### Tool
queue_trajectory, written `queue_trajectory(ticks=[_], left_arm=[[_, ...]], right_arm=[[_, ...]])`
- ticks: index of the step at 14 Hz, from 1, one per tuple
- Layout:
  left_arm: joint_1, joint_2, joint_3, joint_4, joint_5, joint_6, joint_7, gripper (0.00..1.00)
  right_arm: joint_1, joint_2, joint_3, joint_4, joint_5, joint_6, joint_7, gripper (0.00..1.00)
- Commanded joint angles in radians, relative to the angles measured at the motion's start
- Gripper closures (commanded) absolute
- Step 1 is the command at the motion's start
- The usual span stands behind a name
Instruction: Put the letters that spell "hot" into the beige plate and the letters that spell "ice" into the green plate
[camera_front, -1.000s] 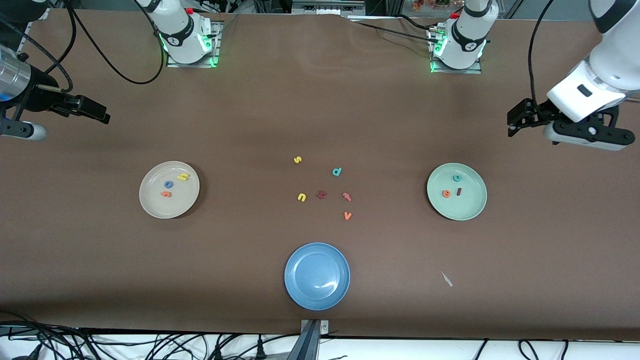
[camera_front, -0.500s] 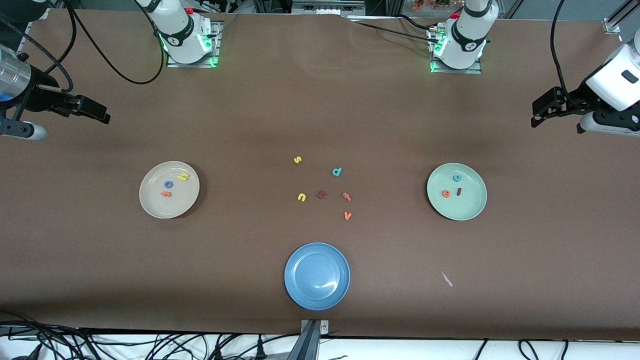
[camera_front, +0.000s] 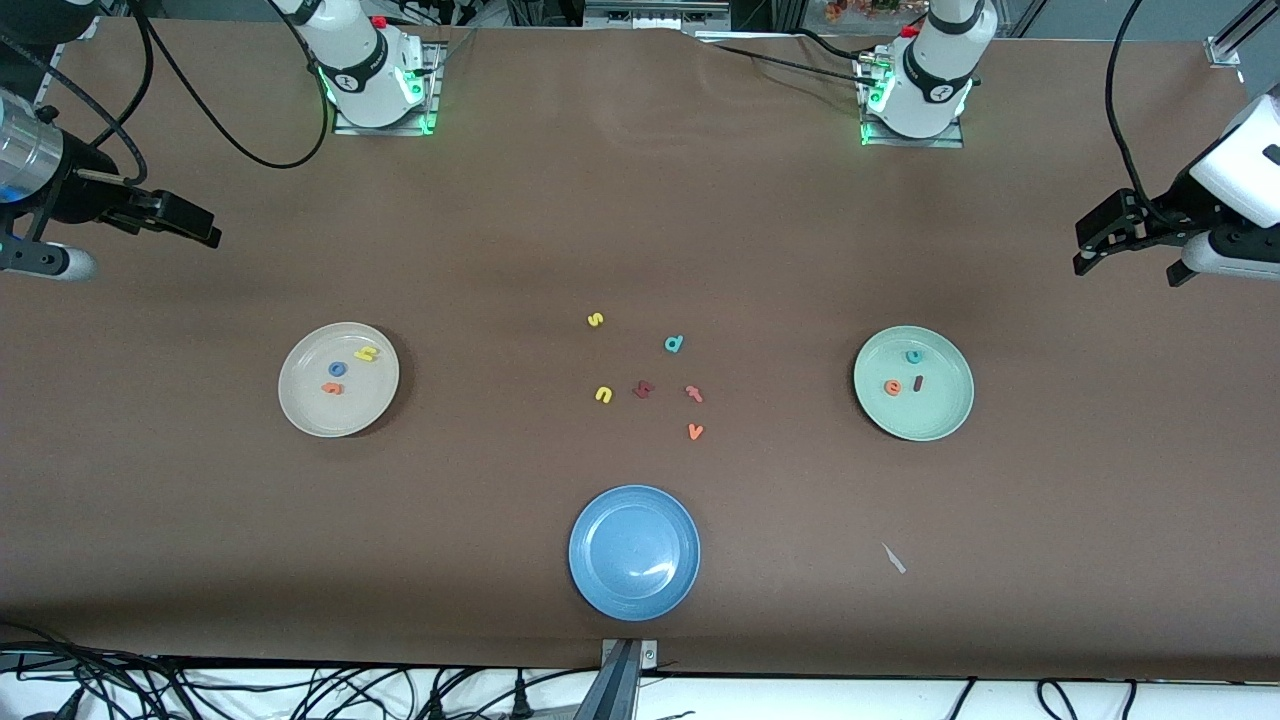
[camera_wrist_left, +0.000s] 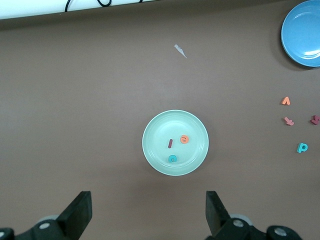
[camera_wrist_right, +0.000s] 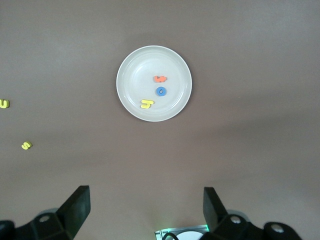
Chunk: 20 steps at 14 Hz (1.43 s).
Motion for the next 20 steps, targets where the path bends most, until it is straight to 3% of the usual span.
queue_trajectory(ticks=[1,5,20], left_arm=[[-0.008,-0.010,0.011,-0.009,-0.007,-0.035,0.012,0.00],[-0.007,-0.022,0.012,-0.027,-0.008,-0.084,-0.036,0.00],[-0.007,-0.022,0.011,-0.023,-0.016,-0.081,-0.028,0.00]], right_arm=[[-0.001,0.008,0.006,0.023,0.005,-0.016,0.006,0.00],[-0.001,0.008,0.006,0.023,0.005,-0.017,0.006,0.00],[-0.001,0.008,0.006,0.023,0.003,-0.017,0.006,0.00]])
